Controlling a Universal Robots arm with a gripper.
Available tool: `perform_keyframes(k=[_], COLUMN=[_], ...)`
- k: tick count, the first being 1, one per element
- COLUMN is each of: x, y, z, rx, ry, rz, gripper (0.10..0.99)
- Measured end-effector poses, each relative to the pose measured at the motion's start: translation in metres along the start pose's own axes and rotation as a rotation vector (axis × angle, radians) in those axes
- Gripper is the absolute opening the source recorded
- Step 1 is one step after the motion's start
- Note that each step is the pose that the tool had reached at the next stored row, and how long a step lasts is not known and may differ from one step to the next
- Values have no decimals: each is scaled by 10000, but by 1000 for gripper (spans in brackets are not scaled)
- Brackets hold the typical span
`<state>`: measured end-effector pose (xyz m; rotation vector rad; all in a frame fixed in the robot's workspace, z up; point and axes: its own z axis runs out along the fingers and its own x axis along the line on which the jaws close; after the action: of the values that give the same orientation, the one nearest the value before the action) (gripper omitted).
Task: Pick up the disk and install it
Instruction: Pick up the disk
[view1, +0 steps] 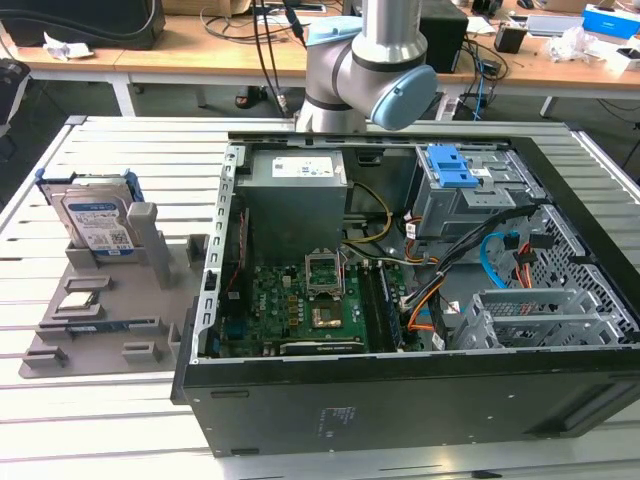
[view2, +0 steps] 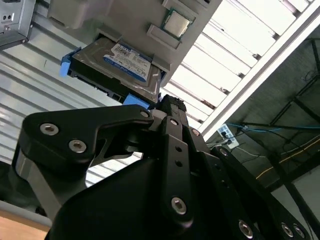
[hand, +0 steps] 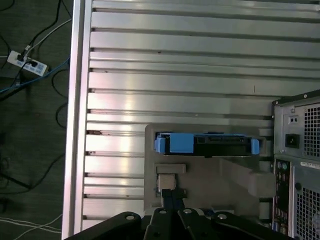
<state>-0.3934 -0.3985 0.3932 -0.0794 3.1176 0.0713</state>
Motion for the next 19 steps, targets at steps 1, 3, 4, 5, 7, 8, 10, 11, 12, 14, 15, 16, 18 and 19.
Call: perform_keyframes(k=[1, 3, 4, 5, 7, 8, 10, 11, 12, 14, 15, 16, 18, 19], x=[0, 0, 0, 0, 0, 0, 0, 0, 0, 0, 0, 0, 0, 0], y=[0, 0, 0, 0, 0, 0, 0, 0, 0, 0, 0, 0, 0, 0], z=[0, 0, 0, 0, 0, 0, 0, 0, 0, 0, 0, 0, 0, 0], rx=[-6, -19, -24, -28, -33, -37, -42, -44, -46, -51, -54, -55, -61, -62], ry=[12, 38, 47, 55, 65, 73, 82, 86, 90, 99, 104, 107, 118, 121], rz=[-247, -816, -1033, -1203, -1436, -1623, -1821, -1903, -1997, -2197, -2303, -2381, -2617, -2682], gripper=[106, 106, 106, 106, 106, 106, 106, 106, 106, 106, 106, 106, 106, 106])
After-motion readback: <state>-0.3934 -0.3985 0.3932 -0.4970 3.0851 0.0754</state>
